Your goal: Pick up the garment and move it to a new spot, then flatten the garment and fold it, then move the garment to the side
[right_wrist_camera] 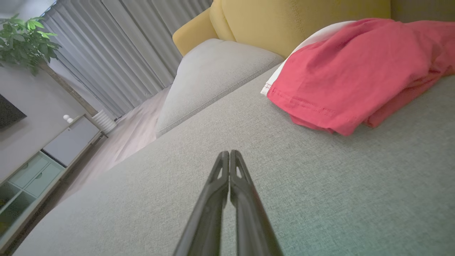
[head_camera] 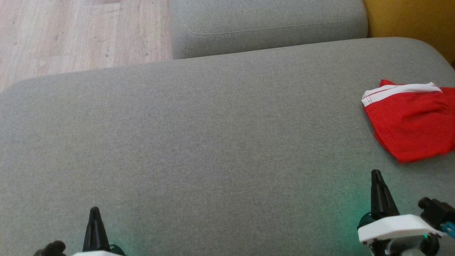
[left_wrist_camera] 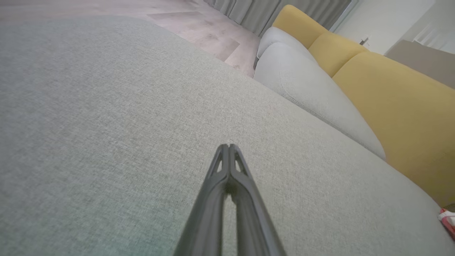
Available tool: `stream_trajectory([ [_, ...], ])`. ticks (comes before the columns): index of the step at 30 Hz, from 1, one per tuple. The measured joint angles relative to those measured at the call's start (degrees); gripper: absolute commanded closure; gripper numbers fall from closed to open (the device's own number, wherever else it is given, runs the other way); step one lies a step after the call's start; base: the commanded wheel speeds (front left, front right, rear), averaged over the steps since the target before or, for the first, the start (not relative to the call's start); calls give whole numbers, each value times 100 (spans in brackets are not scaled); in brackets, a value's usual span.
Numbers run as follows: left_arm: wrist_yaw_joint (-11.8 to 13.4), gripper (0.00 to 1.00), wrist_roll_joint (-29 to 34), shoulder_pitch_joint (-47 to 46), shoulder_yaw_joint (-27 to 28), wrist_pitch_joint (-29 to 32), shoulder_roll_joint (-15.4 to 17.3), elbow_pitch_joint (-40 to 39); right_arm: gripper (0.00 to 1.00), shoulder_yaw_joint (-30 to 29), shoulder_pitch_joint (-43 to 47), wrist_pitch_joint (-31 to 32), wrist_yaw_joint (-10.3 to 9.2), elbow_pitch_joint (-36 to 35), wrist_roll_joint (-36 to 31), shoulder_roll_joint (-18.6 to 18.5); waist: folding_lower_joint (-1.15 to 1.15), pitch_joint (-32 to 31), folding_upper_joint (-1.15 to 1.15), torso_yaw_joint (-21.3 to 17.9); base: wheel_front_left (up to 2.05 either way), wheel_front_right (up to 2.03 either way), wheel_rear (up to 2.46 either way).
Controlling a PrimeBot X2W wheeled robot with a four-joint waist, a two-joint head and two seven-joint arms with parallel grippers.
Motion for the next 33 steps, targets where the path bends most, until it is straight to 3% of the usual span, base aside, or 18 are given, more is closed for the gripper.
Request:
stream_trajectory([
  [33, -131, 100, -2147, -385, 132, 554, -2, -2, 100, -187, -219, 497, 0, -5, 2419, -30, 0, -49, 0, 87, 0, 0, 0],
])
